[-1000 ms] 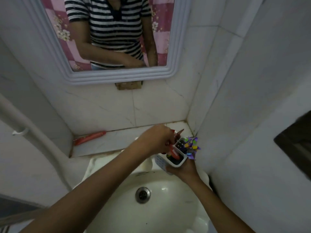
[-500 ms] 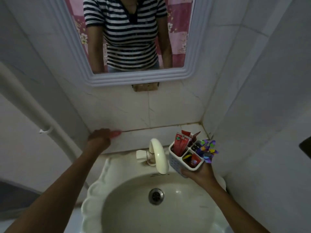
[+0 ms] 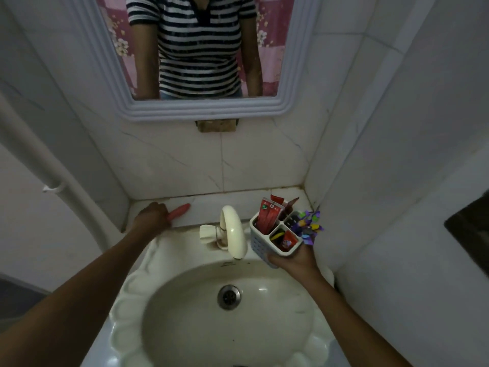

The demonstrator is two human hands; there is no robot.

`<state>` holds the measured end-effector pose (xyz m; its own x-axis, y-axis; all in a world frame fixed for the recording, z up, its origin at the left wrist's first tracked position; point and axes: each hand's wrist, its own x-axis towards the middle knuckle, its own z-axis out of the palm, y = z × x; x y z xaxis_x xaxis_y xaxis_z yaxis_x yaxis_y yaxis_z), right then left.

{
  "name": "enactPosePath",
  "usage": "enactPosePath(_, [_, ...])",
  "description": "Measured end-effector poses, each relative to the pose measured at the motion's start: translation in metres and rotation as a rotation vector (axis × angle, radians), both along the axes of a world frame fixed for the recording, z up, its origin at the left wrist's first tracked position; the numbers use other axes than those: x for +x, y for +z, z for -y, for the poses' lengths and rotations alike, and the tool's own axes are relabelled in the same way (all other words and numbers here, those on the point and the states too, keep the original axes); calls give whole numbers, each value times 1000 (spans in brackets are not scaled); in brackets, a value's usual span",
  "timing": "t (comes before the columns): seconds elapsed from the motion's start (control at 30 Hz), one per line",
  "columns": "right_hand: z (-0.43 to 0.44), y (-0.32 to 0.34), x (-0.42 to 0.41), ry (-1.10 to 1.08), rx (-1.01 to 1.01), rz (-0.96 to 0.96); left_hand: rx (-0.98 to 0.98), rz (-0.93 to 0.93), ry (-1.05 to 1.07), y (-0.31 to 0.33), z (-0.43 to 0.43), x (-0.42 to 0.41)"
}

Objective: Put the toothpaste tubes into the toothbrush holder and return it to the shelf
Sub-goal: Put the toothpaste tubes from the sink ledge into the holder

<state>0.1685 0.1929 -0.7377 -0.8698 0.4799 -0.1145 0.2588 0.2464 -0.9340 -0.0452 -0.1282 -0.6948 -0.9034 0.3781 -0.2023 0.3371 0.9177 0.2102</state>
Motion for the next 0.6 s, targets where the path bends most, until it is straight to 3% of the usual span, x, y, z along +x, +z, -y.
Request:
enactPosePath(0.13, [0, 2, -1, 5, 0, -8, 350, -85, -4, 54, -51, 18])
enactPosePath(0.3, [3, 7, 0, 1, -26, -50, 624, -252, -65, 143, -103, 62])
enactPosePath(0.47, [-1, -5, -5, -7, -50, -25, 497, -135, -370, 181, -138, 108])
enactPosePath(0.6, [-2, -5, -5, -5, -32, 12, 248, -100, -524, 152, -177, 121])
